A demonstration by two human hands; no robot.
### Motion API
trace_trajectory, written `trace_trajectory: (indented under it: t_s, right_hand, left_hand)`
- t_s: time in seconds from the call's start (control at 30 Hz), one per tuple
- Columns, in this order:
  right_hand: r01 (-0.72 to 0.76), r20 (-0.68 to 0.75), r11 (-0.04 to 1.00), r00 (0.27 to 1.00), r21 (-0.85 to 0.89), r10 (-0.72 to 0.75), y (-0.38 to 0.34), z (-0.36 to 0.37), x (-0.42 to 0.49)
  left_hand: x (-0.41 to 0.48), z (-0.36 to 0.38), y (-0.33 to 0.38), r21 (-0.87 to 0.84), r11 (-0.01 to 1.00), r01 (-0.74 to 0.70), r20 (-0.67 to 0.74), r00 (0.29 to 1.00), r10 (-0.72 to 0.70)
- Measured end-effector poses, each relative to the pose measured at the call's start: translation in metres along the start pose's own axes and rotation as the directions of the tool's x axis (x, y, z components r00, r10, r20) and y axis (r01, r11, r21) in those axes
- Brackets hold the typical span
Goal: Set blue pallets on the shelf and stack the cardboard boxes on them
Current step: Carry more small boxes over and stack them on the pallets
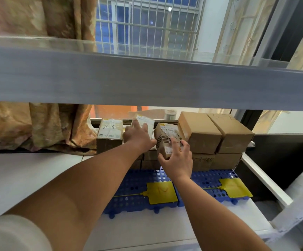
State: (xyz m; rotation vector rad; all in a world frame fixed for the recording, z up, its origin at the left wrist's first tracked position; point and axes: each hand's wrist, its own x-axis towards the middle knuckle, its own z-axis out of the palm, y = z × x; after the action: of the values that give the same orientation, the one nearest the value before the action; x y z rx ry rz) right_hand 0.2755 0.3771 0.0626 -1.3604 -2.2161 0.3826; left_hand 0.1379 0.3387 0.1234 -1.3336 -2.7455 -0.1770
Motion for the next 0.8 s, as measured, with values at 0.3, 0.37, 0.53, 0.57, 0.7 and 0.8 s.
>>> trace_trajectory:
  t_s: [0.3, 0.37, 0.53, 0.57, 0.7, 0.8]
  right_hand:
    - [-0.032, 0.099, 0.999, 0.994, -0.023, 0.034, -0.008, 0.005, 0.016]
    - [-0.035, 0.110, 0.999, 0.993, -0.037, 0.038, -0.010, 0.005, 0.017]
    - [-0.015, 0.128, 0.996, 0.991, -0.094, 0.027, -0.012, 0.006, 0.021]
    - [-0.004, 0.136, 0.994, 0.991, -0.112, 0.019, -0.012, 0.006, 0.022]
    - [0.003, 0.165, 0.987, 0.986, -0.160, 0.023, -0.012, 0.003, 0.024]
    - [-0.003, 0.188, 0.986, 0.982, -0.169, 0.035, -0.012, 0.000, 0.025]
  left_hand:
    - [0.006, 0.002, -0.005, 0.117, 0.993, 0.023, 0.116, 0.993, -0.037]
    - [0.009, 0.001, -0.005, 0.171, 0.985, 0.009, 0.117, 0.993, -0.030]
    - [0.013, 0.005, -0.009, 0.334, 0.939, -0.080, 0.095, 0.994, 0.051]
    - [0.014, 0.004, -0.011, 0.328, 0.939, -0.100, 0.107, 0.992, 0.068]
    - [0.018, -0.002, -0.018, 0.193, 0.973, -0.125, 0.232, 0.970, 0.079]
    - [0.022, -0.005, -0.029, 0.084, 0.987, -0.139, 0.251, 0.961, 0.115]
